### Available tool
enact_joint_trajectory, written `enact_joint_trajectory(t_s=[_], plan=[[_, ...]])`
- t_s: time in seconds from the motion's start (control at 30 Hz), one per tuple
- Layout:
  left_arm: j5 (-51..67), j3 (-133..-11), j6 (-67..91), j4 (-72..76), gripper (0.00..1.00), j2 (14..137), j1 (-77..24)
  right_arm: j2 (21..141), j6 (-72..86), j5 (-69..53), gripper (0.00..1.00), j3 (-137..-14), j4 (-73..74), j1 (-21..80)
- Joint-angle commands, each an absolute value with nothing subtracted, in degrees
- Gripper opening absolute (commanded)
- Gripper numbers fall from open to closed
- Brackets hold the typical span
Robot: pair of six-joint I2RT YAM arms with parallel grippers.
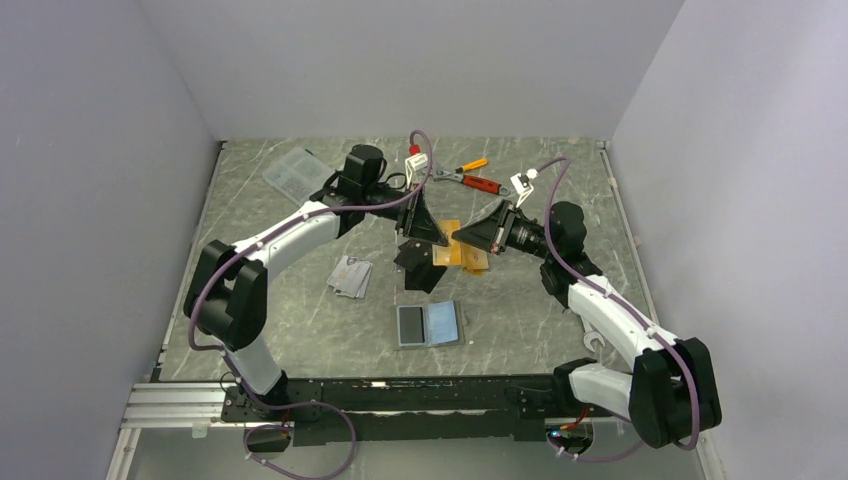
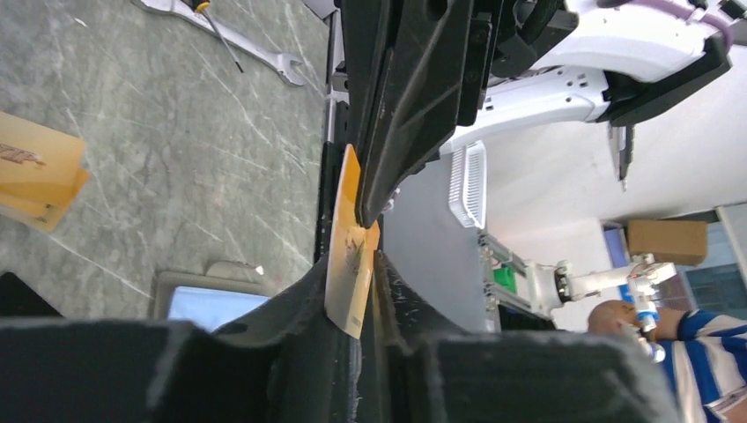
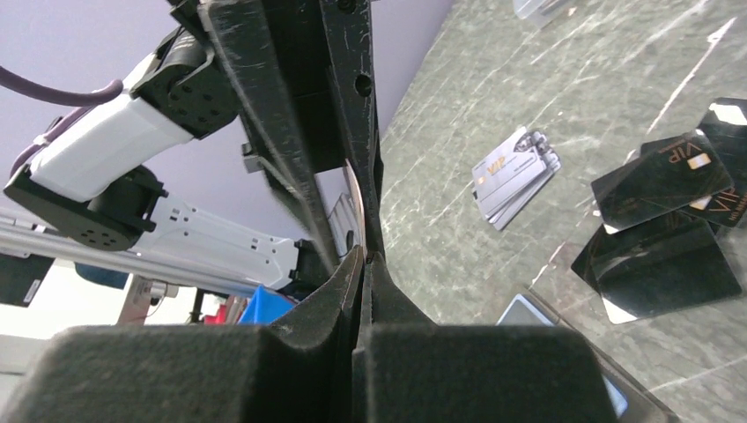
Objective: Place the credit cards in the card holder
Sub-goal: Pick up the credit card from the center of the board.
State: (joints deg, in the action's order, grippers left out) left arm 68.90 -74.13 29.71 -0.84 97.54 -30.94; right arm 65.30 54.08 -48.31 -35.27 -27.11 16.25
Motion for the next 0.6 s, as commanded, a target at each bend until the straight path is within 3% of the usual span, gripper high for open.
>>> enact_joint_trajectory(t_s=[0.0, 0.07, 0.1, 0.23, 0.33, 0.43, 0.57], plan=[[71.6, -74.0, 29.5, 2.0, 0.14, 94.4, -31.1, 65.1, 53.8, -48.4, 0.0, -37.3, -30.0, 17.4], [71.2, -74.7, 28.3, 0.3, 0.0, 94.2, -31.1, 64.4, 53.7, -48.4, 0.0, -36.6, -29.6, 17.5], [71.0, -74.9, 27.8, 0.1, 0.0, 94.0, -31.0, 64.1, 53.9, -48.5, 0.01, -36.1, -29.7, 17.5], [71.7, -74.5, 30.3, 1.8, 0.0, 93.7, -30.4, 63.4, 55.8, -50.8, 0.27, -34.0, -32.7, 17.8], [72.3, -74.5, 32.1, 3.4, 0.0, 93.7, -29.9, 63.3, 56.2, -51.2, 0.36, -33.5, -34.2, 19.0], [72.7, -74.2, 34.5, 5.4, 0.0, 93.7, -29.8, 64.1, 56.0, -51.3, 0.36, -34.8, -34.3, 20.6], [73.2, -73.8, 35.9, 7.3, 0.0, 93.8, -29.7, 64.9, 58.0, -51.2, 0.24, -34.8, -37.3, 21.0]])
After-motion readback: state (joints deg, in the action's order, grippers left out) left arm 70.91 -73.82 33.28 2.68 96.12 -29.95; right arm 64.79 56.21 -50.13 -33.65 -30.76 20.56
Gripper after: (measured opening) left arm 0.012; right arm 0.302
